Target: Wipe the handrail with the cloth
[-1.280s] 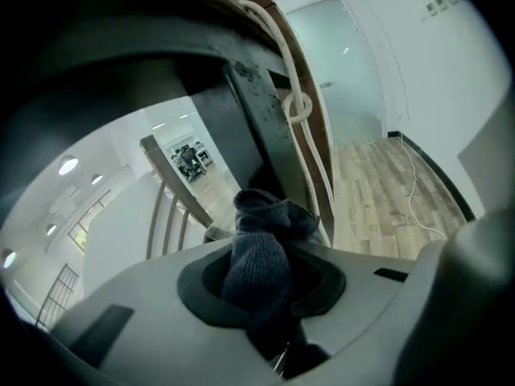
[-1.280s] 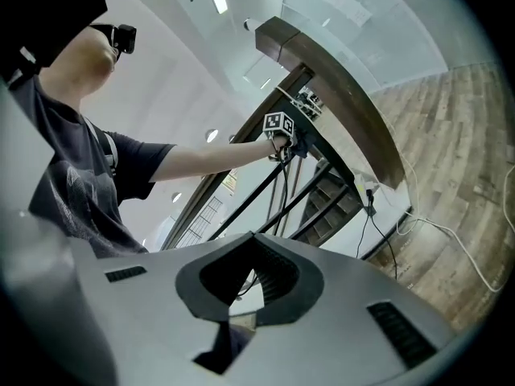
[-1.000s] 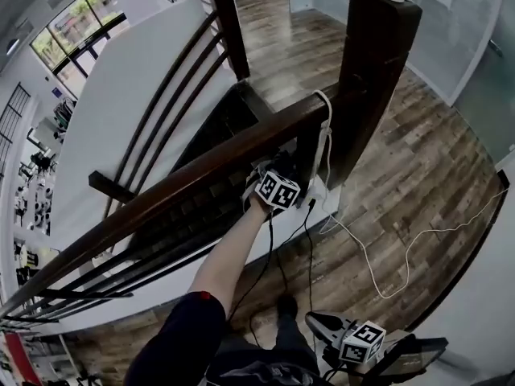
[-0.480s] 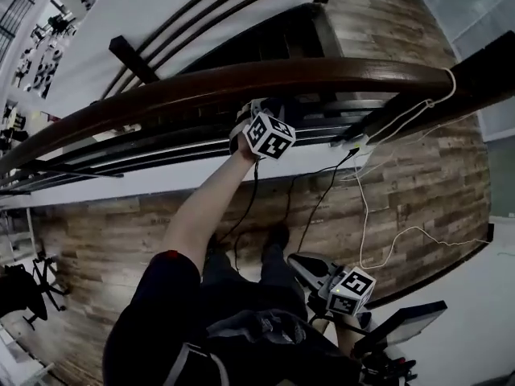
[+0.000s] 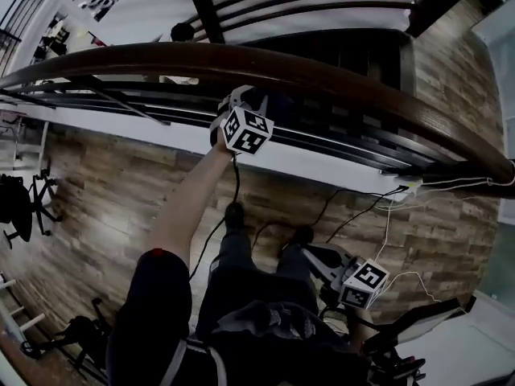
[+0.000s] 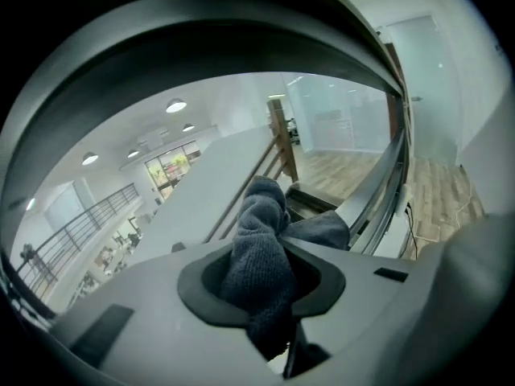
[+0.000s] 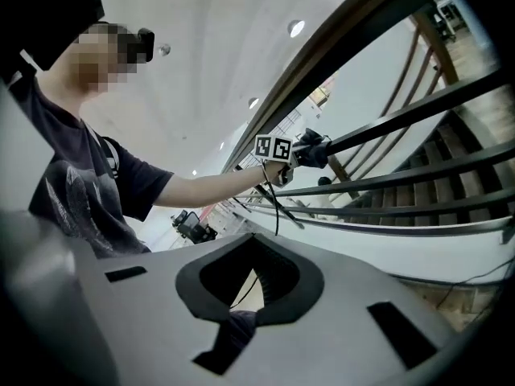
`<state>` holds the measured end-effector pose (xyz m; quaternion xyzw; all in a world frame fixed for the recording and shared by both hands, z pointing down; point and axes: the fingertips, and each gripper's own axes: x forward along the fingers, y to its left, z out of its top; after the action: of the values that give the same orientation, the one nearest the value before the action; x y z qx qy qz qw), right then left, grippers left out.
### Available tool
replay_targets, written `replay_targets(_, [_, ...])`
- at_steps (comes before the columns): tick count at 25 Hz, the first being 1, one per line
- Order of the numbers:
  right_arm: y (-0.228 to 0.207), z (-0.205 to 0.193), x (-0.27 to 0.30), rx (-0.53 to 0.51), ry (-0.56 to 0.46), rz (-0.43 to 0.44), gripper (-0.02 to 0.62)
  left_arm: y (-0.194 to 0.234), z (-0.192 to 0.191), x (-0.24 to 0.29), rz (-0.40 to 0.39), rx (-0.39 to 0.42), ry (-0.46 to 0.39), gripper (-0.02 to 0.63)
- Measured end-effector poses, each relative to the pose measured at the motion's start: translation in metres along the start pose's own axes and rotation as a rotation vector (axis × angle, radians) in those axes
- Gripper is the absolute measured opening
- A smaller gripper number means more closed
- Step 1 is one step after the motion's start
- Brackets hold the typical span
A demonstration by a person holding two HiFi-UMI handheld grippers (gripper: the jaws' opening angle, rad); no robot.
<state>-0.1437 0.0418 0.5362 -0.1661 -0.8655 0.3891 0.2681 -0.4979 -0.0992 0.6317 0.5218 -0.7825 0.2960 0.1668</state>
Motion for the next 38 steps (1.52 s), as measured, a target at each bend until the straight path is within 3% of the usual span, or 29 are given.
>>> replay_targets(3, [0.02, 0.01, 0.05, -0.055, 0.023, 0.089, 0.005, 0.082, -0.046, -0.027, 0.066, -0.116, 0.029, 0.095])
replay_targets(8, [0.05, 0.007, 0.136, -0.141, 0.16, 0.15, 0.004, 0.215, -0.126, -0.066, 0.233, -0.073, 0.09, 0.095])
replay_targets(13, [0.09, 0.0, 0.209, -0.132, 0.204, 0.179, 0.004, 0.351, -0.199, -0.101, 0.367, -0.087, 0.189, 0.095])
replay_targets(18, [0.105, -0.005, 0.255, -0.144, 0.246, 0.132, 0.003, 0.437, -0.25, -0.116, 0.415, -0.175, 0.231, 0.095])
replay_targets(22, [0.103, 0.009, 0.291, -0.161, 0.264, 0.08, 0.003, 0.517, -0.253, -0.138, 0.589, -0.082, 0.288, 0.095])
replay_targets(26, [0.097, 0.017, 0.265, -0.177, 0.277, 0.071, 0.003, 0.517, -0.277, -0.16, 0.662, -0.106, 0.356, 0.095])
replay_targets(30, [0.081, 0.029, 0.225, -0.246, 0.229, 0.037, 0.003, 0.492, -0.283, -0.169, 0.655, -0.184, 0.396, 0.097])
replay_targets(32, [0.081, 0.04, 0.217, -0.282, 0.198, 0.018, 0.003, 0.483, -0.274, -0.178, 0.649, -0.218, 0.35, 0.095])
replay_targets(35, [0.09, 0.061, 0.217, -0.359, 0.148, 0.012, 0.003, 0.472, -0.235, -0.214, 0.663, -0.166, 0.244, 0.095])
replay_targets(38, [0.106, 0.085, 0.207, -0.439, 0.087, 0.006, 0.004, 0.42, -0.191, -0.235, 0.506, -0.187, 0.059, 0.095])
